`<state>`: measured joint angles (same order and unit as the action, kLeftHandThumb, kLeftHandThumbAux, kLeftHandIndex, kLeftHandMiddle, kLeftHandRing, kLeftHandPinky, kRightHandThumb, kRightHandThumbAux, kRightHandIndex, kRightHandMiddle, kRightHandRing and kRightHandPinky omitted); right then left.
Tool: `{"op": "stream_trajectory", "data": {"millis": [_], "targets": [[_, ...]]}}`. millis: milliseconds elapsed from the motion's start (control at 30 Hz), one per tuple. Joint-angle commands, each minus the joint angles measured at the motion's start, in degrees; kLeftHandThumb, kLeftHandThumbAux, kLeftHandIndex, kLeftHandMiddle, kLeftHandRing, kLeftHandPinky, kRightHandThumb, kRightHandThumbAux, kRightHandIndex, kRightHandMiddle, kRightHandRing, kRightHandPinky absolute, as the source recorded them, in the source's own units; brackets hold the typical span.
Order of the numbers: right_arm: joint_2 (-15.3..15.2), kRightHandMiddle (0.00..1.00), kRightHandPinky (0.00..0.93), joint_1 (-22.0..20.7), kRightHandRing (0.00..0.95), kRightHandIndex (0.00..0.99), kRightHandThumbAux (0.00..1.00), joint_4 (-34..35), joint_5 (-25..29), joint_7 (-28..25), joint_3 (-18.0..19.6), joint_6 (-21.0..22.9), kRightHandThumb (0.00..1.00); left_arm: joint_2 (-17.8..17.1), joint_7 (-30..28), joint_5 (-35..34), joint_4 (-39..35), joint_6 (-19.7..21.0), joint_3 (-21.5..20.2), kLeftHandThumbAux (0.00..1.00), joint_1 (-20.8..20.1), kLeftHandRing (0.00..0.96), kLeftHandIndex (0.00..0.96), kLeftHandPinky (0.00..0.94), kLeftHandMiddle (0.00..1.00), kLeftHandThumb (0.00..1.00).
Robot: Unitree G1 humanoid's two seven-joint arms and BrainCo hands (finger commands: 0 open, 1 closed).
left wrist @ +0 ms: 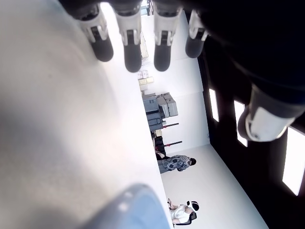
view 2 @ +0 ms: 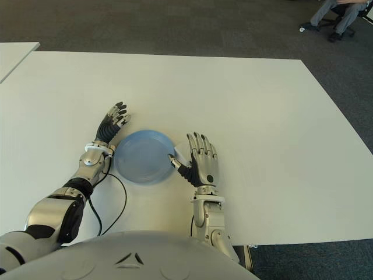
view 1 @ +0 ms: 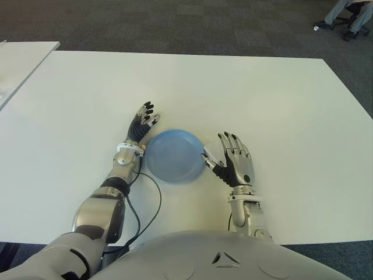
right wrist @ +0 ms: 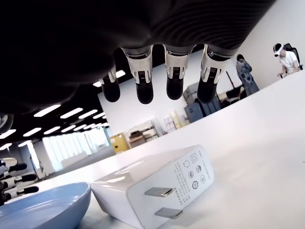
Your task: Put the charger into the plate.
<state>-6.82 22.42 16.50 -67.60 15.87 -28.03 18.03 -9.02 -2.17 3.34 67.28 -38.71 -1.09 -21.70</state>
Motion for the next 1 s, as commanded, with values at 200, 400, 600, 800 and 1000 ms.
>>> {"op": "stream_trajectory", "data": {"millis": [200,400,600,800,1000], "targets": [[-2.91,0.0,0.0,-2.38,0.0,0.0,0.162,-9.2,4.12,4.58,2.75,-3.08,0.303,0.9,-2.37,1.53,2.96,5.31,1.44,0.541,3.38,0.129,0.0,0.121,0.126,0.0],[-4.16,0.0,0.0,-5.88,0.0,0.0,0.178,-13.66,5.9,5.74,4.05,-4.16,0.299,0.87,-2.4,1.42,2.89,5.1,1.35,0.542,3.63,0.127,0.001,0.119,0.123,0.0],[-5.48,0.0,0.0,-10.62,0.0,0.0,0.187,-18.54,7.82,6.9,5.35,-5.39,0.295,0.77,-2.62,1.29,2.61,5.19,1.3,0.537,3.91,0.123,0.0,0.107,0.121,0.0],[-5.29,0.0,0.0,-11.06,0.0,0.0,0.191,-19.73,7.49,9.61,4.77,-4.67,0.293,0.6,-2.7,1.32,2.6,4.72,1.23,0.536,3.97,0.12,0.0,0.109,0.119,0.0],[-5.13,0.0,0.0,-11.9,0.0,0.0,0.196,-21.0,7.92,10.39,4.88,-4.05,0.295,0.45,-2.25,1.85,2.44,3.92,1.63,0.527,4.16,0.127,0.0,0.127,0.124,0.0]]}}
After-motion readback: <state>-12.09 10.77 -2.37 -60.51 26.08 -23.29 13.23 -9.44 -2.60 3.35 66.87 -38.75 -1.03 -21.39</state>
